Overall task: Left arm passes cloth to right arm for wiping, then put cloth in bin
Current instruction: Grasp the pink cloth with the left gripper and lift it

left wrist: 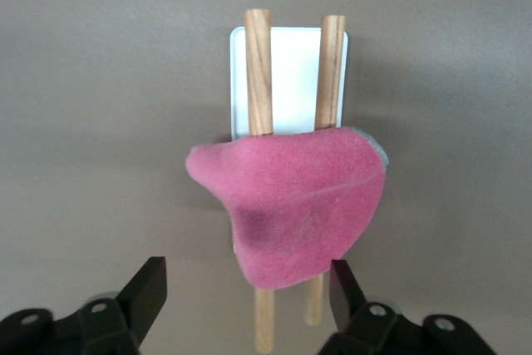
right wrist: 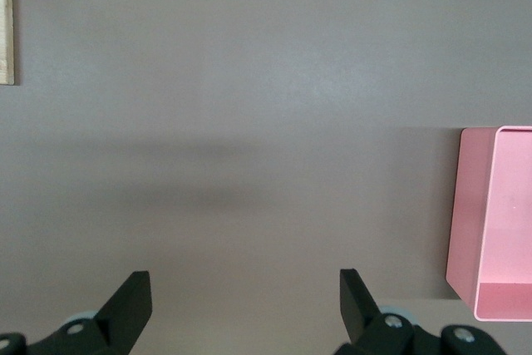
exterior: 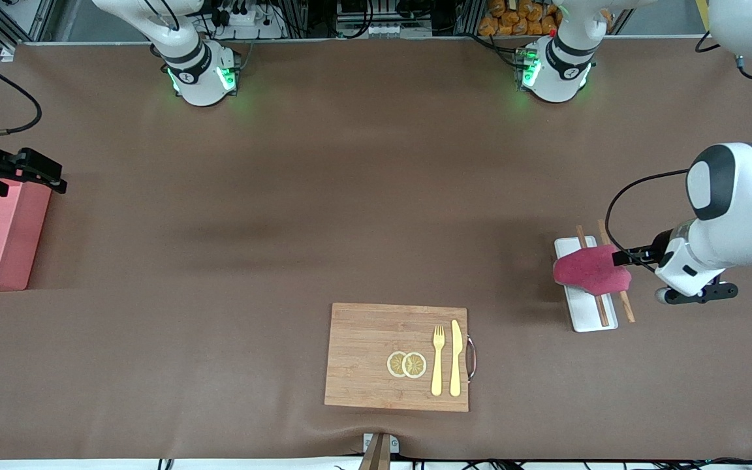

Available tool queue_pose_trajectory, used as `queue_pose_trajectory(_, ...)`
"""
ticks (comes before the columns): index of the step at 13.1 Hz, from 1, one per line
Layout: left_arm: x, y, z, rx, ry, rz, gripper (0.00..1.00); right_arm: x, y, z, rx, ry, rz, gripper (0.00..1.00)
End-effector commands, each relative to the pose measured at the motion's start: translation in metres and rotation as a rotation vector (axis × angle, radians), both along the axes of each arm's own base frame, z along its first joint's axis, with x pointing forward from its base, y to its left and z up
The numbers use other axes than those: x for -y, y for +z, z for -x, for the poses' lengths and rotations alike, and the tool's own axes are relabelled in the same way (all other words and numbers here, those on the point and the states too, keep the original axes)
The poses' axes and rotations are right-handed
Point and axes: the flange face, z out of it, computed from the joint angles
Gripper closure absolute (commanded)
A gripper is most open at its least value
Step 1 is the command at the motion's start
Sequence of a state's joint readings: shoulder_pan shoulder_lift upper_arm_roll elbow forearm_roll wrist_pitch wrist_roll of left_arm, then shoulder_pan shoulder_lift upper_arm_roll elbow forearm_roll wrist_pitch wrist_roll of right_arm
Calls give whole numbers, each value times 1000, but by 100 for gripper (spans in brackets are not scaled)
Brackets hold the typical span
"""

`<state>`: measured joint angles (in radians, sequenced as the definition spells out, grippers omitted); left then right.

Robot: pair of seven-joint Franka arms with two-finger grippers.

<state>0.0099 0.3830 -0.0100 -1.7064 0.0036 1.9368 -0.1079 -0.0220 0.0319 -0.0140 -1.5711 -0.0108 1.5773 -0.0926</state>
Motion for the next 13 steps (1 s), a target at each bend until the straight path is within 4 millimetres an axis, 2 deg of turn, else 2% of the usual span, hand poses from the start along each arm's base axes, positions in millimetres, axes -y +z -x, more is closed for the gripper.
queue_pose_trajectory(1,-1,-15,-8,7,0,20,15,2,2,0,1,-6,-6,0)
queue_pose_trajectory(3,0,-30,-10,1,-1,20,20,1,1,1,-3,-8,-8,0)
queue_pose_trajectory(5,-1,-37,-11,-4,0,20,29,2,3,1,0,-9,-9,0)
queue_pose_trajectory(13,4,-43,-12,-11,-4,23,50,3,1,0,-5,-12,-9,0)
